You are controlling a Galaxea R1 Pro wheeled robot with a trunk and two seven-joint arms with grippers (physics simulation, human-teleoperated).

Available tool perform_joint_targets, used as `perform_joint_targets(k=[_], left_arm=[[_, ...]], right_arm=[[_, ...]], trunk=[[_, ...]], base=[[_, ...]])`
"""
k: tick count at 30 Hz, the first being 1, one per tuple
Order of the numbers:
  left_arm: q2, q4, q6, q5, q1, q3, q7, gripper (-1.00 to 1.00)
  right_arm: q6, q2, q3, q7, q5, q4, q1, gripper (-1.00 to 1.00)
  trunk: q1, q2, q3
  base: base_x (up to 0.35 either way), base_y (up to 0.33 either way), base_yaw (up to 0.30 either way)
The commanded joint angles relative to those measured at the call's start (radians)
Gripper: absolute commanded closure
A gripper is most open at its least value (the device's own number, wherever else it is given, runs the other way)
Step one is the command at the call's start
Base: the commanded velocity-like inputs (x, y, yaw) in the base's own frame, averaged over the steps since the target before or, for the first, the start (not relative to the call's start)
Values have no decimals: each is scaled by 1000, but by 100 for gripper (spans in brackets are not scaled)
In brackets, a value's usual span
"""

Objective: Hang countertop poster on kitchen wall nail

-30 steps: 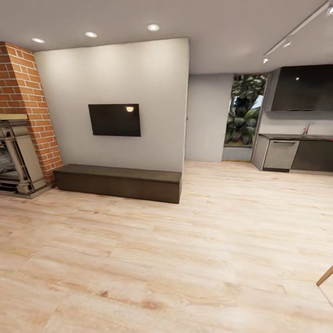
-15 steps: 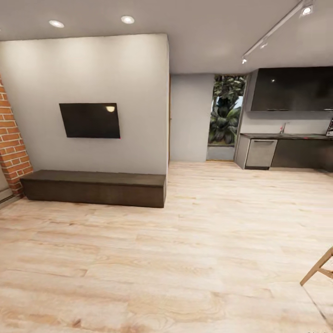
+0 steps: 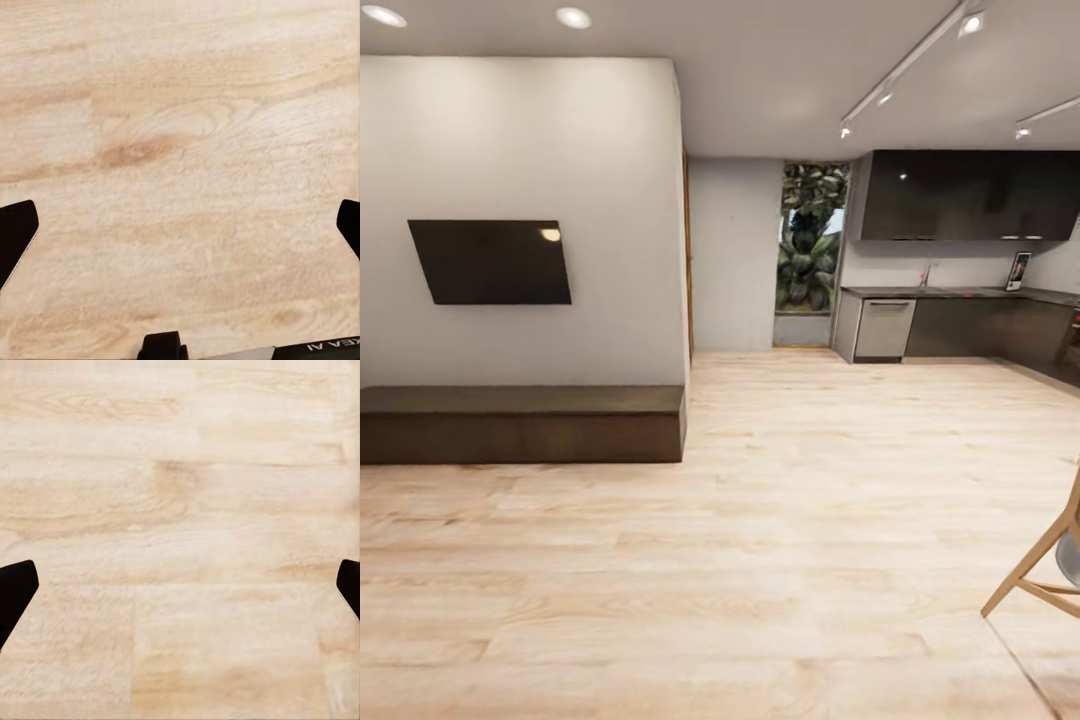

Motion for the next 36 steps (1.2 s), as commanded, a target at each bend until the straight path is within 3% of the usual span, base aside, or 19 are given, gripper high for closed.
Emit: perform_joint_targets(k=[1, 20, 27, 36], left_arm=[[0, -1, -2, -9, 0, 1, 0, -100], [0, -1, -2, -9, 0, 1, 0, -100], [0, 0, -57, -9, 0, 1, -1, -100], [0, 0, -67, -9, 0, 2, -1, -100]], right_arm=[[-4, 0, 0, 0, 1, 1, 0, -100], [-9, 1, 6, -1, 3, 2, 0, -100], [-9, 1, 5, -1, 2, 2, 0, -100], [-8, 1, 2, -1, 1, 2, 0, -100]], trunk=[[1, 0, -1], [1, 0, -1], [1, 0, -1], [1, 0, -1]], base=[[333, 0, -21], [333, -3, -3], [333, -97, 0], [333, -122, -142]])
